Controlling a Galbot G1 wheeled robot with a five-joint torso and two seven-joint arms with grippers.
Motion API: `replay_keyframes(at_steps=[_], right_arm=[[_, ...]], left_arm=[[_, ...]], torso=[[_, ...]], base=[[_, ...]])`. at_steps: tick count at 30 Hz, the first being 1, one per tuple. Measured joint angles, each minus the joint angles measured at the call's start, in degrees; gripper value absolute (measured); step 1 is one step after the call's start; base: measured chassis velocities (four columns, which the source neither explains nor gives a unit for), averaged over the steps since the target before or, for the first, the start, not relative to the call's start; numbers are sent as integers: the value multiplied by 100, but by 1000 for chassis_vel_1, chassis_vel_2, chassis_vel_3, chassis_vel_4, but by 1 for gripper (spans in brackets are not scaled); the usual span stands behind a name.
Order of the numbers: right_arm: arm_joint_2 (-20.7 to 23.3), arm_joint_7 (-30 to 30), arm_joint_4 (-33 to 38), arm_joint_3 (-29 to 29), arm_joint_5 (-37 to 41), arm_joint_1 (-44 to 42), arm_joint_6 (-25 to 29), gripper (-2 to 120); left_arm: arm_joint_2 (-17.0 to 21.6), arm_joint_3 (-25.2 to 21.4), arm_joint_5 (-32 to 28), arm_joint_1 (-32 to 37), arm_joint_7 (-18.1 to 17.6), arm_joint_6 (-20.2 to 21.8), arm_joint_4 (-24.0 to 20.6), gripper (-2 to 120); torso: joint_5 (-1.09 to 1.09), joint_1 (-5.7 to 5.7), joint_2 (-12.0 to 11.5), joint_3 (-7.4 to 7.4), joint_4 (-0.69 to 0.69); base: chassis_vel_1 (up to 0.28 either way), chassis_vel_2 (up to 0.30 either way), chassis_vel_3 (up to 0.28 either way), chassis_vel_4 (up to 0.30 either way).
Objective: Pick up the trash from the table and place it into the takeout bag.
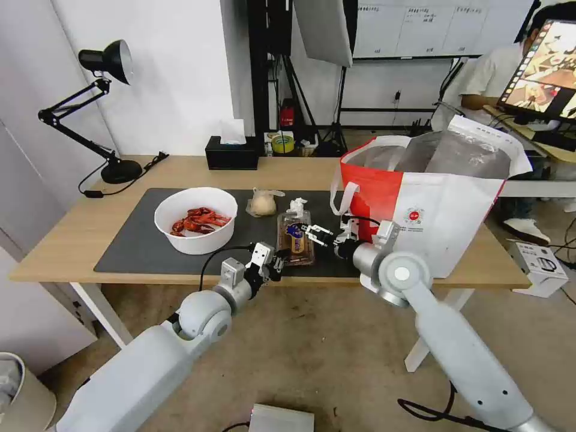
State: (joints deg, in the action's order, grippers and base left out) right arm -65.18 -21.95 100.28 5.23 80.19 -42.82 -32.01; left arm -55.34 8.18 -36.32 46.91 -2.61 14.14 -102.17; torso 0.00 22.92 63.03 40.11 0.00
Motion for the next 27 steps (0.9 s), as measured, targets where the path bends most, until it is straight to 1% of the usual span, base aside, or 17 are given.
replay_keyframes(at_steps=[13,16,27], right_arm=[[-319,-247,-289,-281,-60,387,-65,100],[-394,-406,-415,-367,-84,512,-130,100],[-492,-648,-453,-436,-127,632,-198,100]], left_arm=[[-5,-75,-10,98,12,-74,-44,0],[-12,-97,-13,108,17,-84,-44,0],[-40,-113,-19,120,16,-90,-60,0]], torso=[[0,0,0,0,0],[0,0,0,0,0],[0,1,0,0,1]], base=[[0,0,0,0],[0,0,0,0],[0,0,0,0]])
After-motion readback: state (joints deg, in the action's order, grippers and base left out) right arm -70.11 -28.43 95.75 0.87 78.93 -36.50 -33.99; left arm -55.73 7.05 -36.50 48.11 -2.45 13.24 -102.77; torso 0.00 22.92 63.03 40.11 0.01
